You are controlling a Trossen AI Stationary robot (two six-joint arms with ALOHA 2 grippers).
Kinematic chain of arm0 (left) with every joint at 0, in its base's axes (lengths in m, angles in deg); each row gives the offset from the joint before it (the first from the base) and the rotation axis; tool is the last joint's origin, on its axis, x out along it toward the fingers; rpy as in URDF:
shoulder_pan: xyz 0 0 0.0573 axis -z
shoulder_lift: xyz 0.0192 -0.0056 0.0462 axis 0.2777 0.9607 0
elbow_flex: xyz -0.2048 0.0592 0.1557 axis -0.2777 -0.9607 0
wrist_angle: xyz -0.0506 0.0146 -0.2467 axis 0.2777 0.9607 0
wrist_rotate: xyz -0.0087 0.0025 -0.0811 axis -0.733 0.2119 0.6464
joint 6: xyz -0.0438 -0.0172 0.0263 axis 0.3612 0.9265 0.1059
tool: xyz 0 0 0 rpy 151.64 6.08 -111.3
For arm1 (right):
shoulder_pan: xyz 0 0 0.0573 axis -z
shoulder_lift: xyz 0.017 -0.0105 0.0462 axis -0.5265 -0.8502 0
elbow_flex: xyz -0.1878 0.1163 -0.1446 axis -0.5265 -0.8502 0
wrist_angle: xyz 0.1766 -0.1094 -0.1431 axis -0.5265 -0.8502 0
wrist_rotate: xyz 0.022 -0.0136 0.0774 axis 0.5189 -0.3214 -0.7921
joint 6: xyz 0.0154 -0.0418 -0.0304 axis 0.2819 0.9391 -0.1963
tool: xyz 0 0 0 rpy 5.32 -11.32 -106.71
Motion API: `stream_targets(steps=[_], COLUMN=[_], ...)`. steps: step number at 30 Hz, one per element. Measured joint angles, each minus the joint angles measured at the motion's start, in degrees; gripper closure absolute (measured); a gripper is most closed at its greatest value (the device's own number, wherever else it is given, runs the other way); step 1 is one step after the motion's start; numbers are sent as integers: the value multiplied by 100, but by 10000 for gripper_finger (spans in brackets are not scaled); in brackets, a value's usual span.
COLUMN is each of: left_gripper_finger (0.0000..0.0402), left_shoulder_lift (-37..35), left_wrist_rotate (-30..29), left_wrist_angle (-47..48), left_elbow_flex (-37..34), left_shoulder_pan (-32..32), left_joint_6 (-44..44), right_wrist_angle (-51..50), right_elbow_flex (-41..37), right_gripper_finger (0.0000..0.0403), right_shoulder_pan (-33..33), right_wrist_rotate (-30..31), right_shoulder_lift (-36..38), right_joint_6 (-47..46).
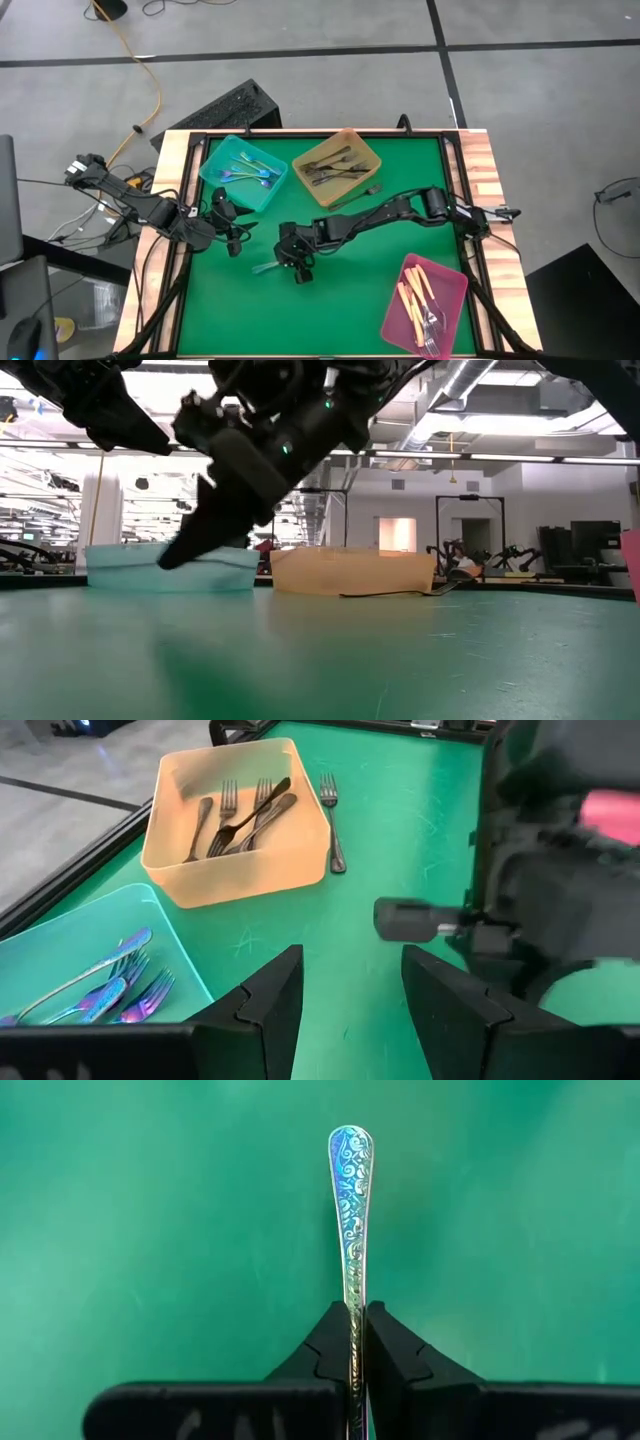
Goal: Sort silverware by color (type)
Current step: Put the blue fork into the blue bin
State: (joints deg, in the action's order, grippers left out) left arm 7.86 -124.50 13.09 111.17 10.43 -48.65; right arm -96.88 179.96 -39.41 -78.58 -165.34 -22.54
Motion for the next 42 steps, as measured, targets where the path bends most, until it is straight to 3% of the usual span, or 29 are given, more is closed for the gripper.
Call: stream_targets(steps=[19,29,42], left_gripper_finger=[246,246,246], left_shoulder_lift=[4,2,2], left_wrist_rotate=[9,2,2], left_wrist_angle=[17,14,20], left_elbow_flex=[-2,-2,-2], left_shoulder_pan=[0,1,1], left_joint_6=[24,15,11], right_wrist_angle=[-2260,-3196,-2337], right_elbow_flex=[31,26,26], right_gripper_finger=[367,367,367], right_shoulder_pan=[-264,-68,441], right_wrist_rotate=[485,2311,3486], right_shoulder_lift=[1313,1800,1819], right_joint_6=[278,-62,-494])
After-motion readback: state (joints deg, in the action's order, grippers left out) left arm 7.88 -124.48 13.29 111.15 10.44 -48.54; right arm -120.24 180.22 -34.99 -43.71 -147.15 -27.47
